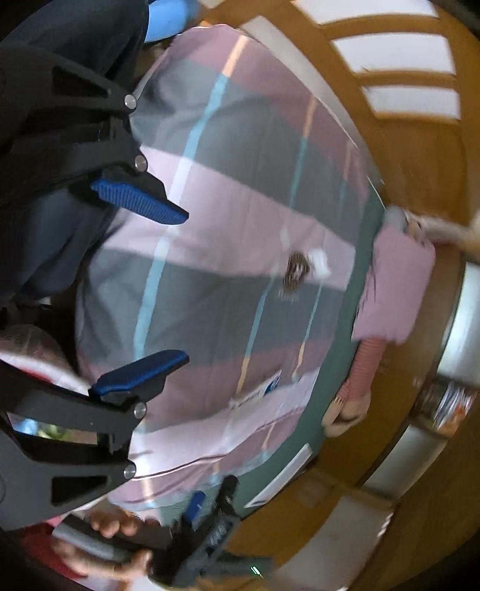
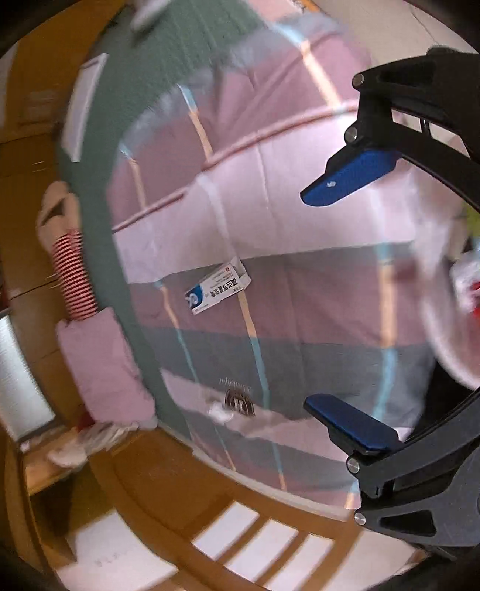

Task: Collect trash
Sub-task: 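Grasp the white-and-blue ointment box on the bed with the right gripper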

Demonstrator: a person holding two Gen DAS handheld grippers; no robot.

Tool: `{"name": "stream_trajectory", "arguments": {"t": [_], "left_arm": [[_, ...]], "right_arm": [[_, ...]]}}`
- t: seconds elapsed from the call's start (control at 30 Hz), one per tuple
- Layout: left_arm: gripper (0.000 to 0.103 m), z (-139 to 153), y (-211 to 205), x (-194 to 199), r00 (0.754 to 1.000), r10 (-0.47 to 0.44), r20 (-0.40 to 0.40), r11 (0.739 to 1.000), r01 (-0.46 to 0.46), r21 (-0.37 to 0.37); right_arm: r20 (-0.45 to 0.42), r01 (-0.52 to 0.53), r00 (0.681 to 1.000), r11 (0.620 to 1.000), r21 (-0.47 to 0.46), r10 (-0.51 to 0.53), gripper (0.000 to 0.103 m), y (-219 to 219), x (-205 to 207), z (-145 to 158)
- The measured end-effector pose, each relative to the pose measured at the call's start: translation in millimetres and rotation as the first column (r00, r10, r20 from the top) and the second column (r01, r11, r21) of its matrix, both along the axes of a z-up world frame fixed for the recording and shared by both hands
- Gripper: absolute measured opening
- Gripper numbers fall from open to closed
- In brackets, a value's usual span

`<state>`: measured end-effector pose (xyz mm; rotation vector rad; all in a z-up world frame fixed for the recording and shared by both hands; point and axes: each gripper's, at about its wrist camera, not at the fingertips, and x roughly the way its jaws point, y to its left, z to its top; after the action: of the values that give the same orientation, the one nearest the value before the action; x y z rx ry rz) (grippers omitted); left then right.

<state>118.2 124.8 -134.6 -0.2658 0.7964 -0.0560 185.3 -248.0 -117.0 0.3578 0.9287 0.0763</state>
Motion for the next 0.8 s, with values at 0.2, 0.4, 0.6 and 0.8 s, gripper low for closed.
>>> {"name": "stream_trajectory", "arguments": {"t": [0.2, 0.4, 0.6, 0.8], "left_arm": [[0.077, 5.4, 47.6, 57.2, 0.996, 0.085, 0.002, 0.996, -0.085, -0.018], [0.085, -1.9, 71.3, 110.5, 0.961, 0.261, -0.092, 0.959, -0.269, -0.089], [0.086, -47.9, 53.3, 130.4, 0.929, 0.335, -0.161, 0.930, -0.353, -0.102], [0.088, -56.2, 71.6, 118.4, 0.902, 0.394, -0.175, 0.883, -0.425, -0.202]], "right_arm": [[-0.075, -0.012, 0.997, 0.986, -0.168, -0.001, 0.099, 28.8, 88.0, -40.5], [-0.179, -0.006, 0.983, 0.968, -0.250, -0.041, 0.099, 29.6, 157.2, -83.2], [-0.234, -0.017, 0.972, 0.981, -0.192, -0.029, 0.055, 26.8, 177.6, -103.9], [-0.311, -0.379, 0.881, 0.925, -0.015, 0.356, 0.053, 91.8, 131.7, -94.0]]}}
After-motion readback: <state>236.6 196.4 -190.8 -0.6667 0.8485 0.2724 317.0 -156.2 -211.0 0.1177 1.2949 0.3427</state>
